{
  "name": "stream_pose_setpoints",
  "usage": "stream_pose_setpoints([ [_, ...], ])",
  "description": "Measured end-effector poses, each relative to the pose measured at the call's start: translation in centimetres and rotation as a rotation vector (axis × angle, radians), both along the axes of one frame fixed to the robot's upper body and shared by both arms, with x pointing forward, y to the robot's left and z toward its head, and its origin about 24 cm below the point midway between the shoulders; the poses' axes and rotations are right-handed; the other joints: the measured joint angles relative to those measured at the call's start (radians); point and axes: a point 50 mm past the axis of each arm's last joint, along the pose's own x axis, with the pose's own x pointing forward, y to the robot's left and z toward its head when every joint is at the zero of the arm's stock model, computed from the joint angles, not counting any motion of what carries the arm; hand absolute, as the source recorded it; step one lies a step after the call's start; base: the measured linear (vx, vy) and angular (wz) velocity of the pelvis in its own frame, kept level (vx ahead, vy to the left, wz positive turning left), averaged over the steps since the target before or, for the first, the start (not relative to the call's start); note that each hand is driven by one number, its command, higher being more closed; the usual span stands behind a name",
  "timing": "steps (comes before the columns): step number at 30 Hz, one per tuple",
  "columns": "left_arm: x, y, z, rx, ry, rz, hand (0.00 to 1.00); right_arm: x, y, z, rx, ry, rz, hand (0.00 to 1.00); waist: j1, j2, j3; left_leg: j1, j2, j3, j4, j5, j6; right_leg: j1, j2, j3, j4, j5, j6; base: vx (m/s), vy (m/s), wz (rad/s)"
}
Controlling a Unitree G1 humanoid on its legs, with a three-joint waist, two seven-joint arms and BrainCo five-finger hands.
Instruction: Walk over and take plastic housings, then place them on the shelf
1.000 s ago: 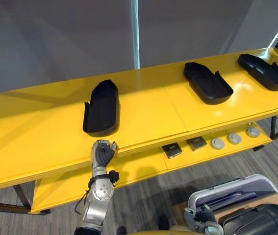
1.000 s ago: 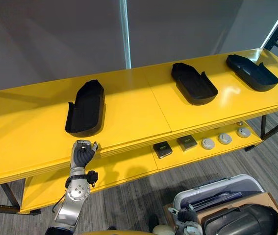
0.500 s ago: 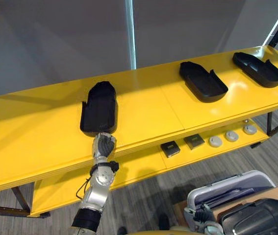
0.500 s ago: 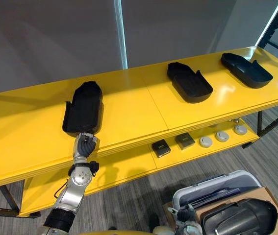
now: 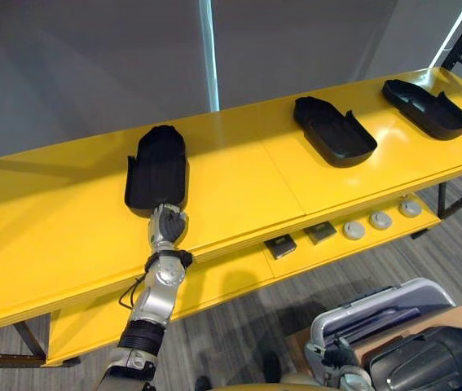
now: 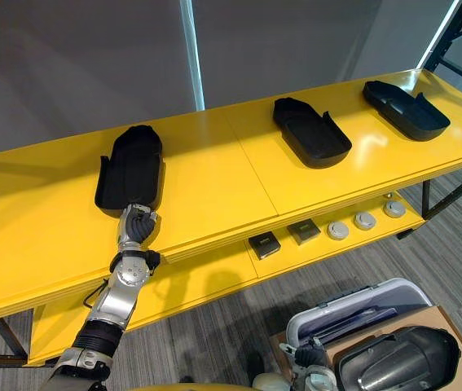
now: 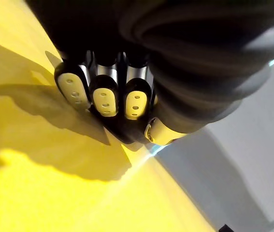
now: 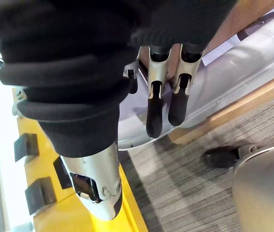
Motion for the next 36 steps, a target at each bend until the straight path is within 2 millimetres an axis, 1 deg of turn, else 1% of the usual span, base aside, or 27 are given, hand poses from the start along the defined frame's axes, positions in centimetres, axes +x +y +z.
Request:
stream_pose_setpoints([
  [2,0.5,-0.1,0.5,0.003,-0.013,-0.004,1.00,0.1,0.0,0.0,-0.001,-0.004,0.001,0.00,-0.002,0.000,0.007,-0.006,0.000,0.000,0.001,0.000,0.000,-0.006,0.000,0.001,0.000,0.000,0.000,0.00,0.000,0.00],
  [4,0.7,-0.1,0.7,0.006,-0.014,-0.002,1.00,0.3,0.0,0.1,0.000,-0.008,0.002,0.00,-0.011,0.002,0.010,-0.006,0.000,0.000,0.000,0.000,0.000,-0.006,0.000,0.001,0.000,0.000,0.000,0.00,0.000,0.00],
  [7,1.0,-0.3,1.0,0.006,-0.026,-0.009,1.00,0.3,0.0,0.1,-0.001,-0.010,0.001,0.00,-0.011,0.002,0.011,-0.006,0.001,0.005,-0.003,0.000,0.000,-0.009,0.001,0.004,0.000,0.000,0.000,0.01,0.007,-0.03],
  [12,1.1,-0.6,1.2,0.008,-0.032,-0.021,1.00,0.2,-0.1,0.1,0.000,-0.008,-0.007,0.00,-0.010,0.003,0.011,-0.003,0.000,0.004,-0.004,0.000,0.000,-0.006,0.000,0.002,0.000,0.000,0.000,0.00,0.001,0.01],
  [14,0.8,-1.2,1.9,0.009,-0.068,-0.047,1.00,0.2,-0.2,0.1,0.000,-0.007,-0.015,0.00,-0.009,0.003,0.011,-0.002,-0.001,0.002,-0.003,0.000,0.000,-0.003,-0.001,-0.001,0.000,0.000,0.000,0.00,0.000,0.02],
  [16,-0.5,-2.1,3.7,-0.011,-0.173,-0.091,1.00,0.2,-0.2,0.1,-0.001,-0.008,-0.017,0.00,-0.009,0.004,0.012,-0.002,-0.001,-0.001,-0.002,0.000,0.000,-0.002,-0.002,-0.004,0.002,0.000,0.000,0.00,0.000,0.02],
  [17,-0.9,-2.2,4.3,-0.018,-0.207,-0.100,1.00,0.2,-0.2,0.1,-0.001,-0.008,-0.017,0.00,-0.009,0.005,0.012,-0.002,0.000,-0.002,-0.001,0.000,0.000,-0.001,-0.002,-0.005,0.004,0.000,0.000,0.00,0.000,0.04],
  [18,-1.7,-2.3,5.3,-0.031,-0.268,-0.114,1.00,0.2,-0.2,0.1,-0.002,-0.008,-0.018,0.00,-0.007,0.007,0.013,-0.001,0.000,-0.004,0.002,0.000,0.000,0.001,-0.002,-0.007,0.005,0.000,0.000,0.00,0.000,0.06],
  [19,-2.2,-2.3,6.1,-0.042,-0.311,-0.118,1.00,0.2,-0.3,0.1,-0.003,-0.007,-0.019,0.00,-0.003,0.008,0.014,-0.002,0.000,-0.007,0.006,-0.003,0.002,0.003,-0.003,-0.007,0.007,-0.004,0.004,0.00,0.000,0.06],
  [20,-3.2,-2.3,7.2,-0.064,-0.378,-0.122,1.00,0.1,-0.5,0.1,-0.008,-0.004,-0.020,0.00,0.009,0.011,0.016,-0.005,0.000,-0.008,0.017,-0.009,0.004,0.003,-0.004,-0.006,0.012,-0.008,0.005,0.00,0.000,0.04],
  [21,-3.6,-2.4,7.7,-0.077,-0.413,-0.124,1.00,0.0,-0.6,0.1,-0.011,-0.002,-0.020,0.00,0.016,0.013,0.017,-0.005,0.000,-0.009,0.020,-0.010,0.003,0.004,-0.004,-0.006,0.015,-0.011,0.007,-0.02,0.001,0.11],
  [22,-4.8,-1.8,8.9,-0.105,-0.494,-0.106,1.00,0.0,-0.8,0.1,-0.015,0.000,-0.020,0.00,0.019,0.018,0.019,-0.007,0.000,-0.019,0.024,-0.010,0.003,0.004,-0.005,-0.014,0.029,-0.020,0.008,-0.03,0.002,0.14],
  [24,-6.2,-0.4,9.9,-0.141,-0.573,-0.041,1.00,-0.2,-0.8,0.0,-0.017,0.007,-0.020,0.00,0.022,0.020,0.018,-0.007,0.001,-0.025,0.028,-0.010,0.003,0.005,-0.005,-0.018,0.037,-0.025,0.005,-0.02,0.002,0.13],
  [26,-7.9,2.5,10.8,-0.192,-0.672,0.099,1.00,-0.6,-1.3,-0.1,-0.027,0.027,-0.021,0.00,0.047,0.021,0.019,-0.008,0.002,-0.036,0.030,-0.010,0.003,0.012,-0.004,-0.029,0.043,-0.031,0.002,-0.02,-0.001,0.14],
  [27,-8.4,3.2,10.8,-0.214,-0.694,0.145,1.00,-0.8,-1.4,-0.2,-0.029,0.036,-0.021,0.00,0.049,0.021,0.019,-0.008,0.002,-0.043,0.031,-0.010,0.003,0.016,-0.004,-0.035,0.044,-0.034,0.001,-0.02,-0.005,0.26],
  [28,-9.4,5.0,10.7,-0.256,-0.736,0.255,1.00,-1.0,-1.5,-0.3,-0.031,0.046,-0.023,0.00,0.057,0.021,0.019,-0.006,0.002,-0.056,0.032,-0.010,0.004,0.023,-0.003,-0.046,0.047,-0.039,0.002,-0.01,-0.004,0.24],
  [29,-10.5,6.6,10.2,-0.286,-0.758,0.362,1.00,-1.3,-1.6,-0.4,-0.032,0.055,-0.025,0.00,0.071,0.021,0.019,-0.005,0.002,-0.060,0.033,-0.010,0.004,0.023,-0.003,-0.049,0.055,-0.044,0.002,0.00,-0.002,0.21],
  [30,-11.1,7.3,9.9,-0.301,-0.760,0.408,1.00,-1.4,-1.7,-0.4,-0.035,0.061,-0.027,0.00,0.074,0.021,0.019,-0.005,0.002,-0.063,0.033,-0.010,0.004,0.023,-0.003,-0.053,0.061,-0.047,0.001,0.00,0.000,0.16],
  [31,-12.3,8.4,9.0,-0.320,-0.757,0.501,1.00,-1.6,-1.8,-0.5,-0.036,0.071,-0.029,0.00,0.084,0.020,0.018,-0.003,0.002,-0.070,0.034,-0.010,0.004,0.027,-0.002,-0.061,0.066,-0.050,0.000,0.00,0.004,0.15],
  [32,-13.4,9.0,8.0,-0.336,-0.734,0.573,1.00,-1.9,-1.8,-0.6,-0.037,0.081,-0.037,0.00,0.100,0.018,0.017,0.001,0.002,-0.072,0.034,-0.010,0.004,0.029,-0.003,-0.062,0.073,-0.055,-0.002,0.00,0.006,0.13],
  [33,-13.8,9.1,7.4,-0.353,-0.717,0.598,1.00,-2.0,-1.8,-0.6,-0.040,0.086,-0.040,0.00,0.105,0.015,0.017,0.003,0.002,-0.073,0.034,-0.010,0.004,0.030,-0.003,-0.063,0.078,-0.059,-0.004,0.00,0.013,0.12],
  [34,-14.7,9.2,6.1,-0.390,-0.665,0.635,1.00,-2.1,-1.7,-0.6,-0.044,0.089,-0.047,0.00,0.115,0.010,0.014,0.005,0.002,-0.078,0.035,-0.010,0.004,0.032,-0.005,-0.067,0.086,-0.065,-0.003,0.00,0.008,0.10],
  [35,-15.0,9.3,5.3,-0.407,-0.631,0.654,1.00,-2.0,-1.5,-0.6,-0.041,0.086,-0.047,0.00,0.123,0.007,0.013,0.005,0.003,-0.078,0.039,-0.012,0.006,0.031,-0.005,-0.068,0.091,-0.067,-0.004,-0.02,0.014,0.10],
  [36,-15.6,9.3,3.5,-0.439,-0.551,0.686,1.00,-1.7,-1.2,-0.4,-0.037,0.066,-0.041,0.00,0.131,0.000,0.012,0.003,0.005,-0.074,0.055,-0.022,0.010,0.033,-0.009,-0.070,0.102,-0.075,-0.002,-0.03,0.016,0.06],
])
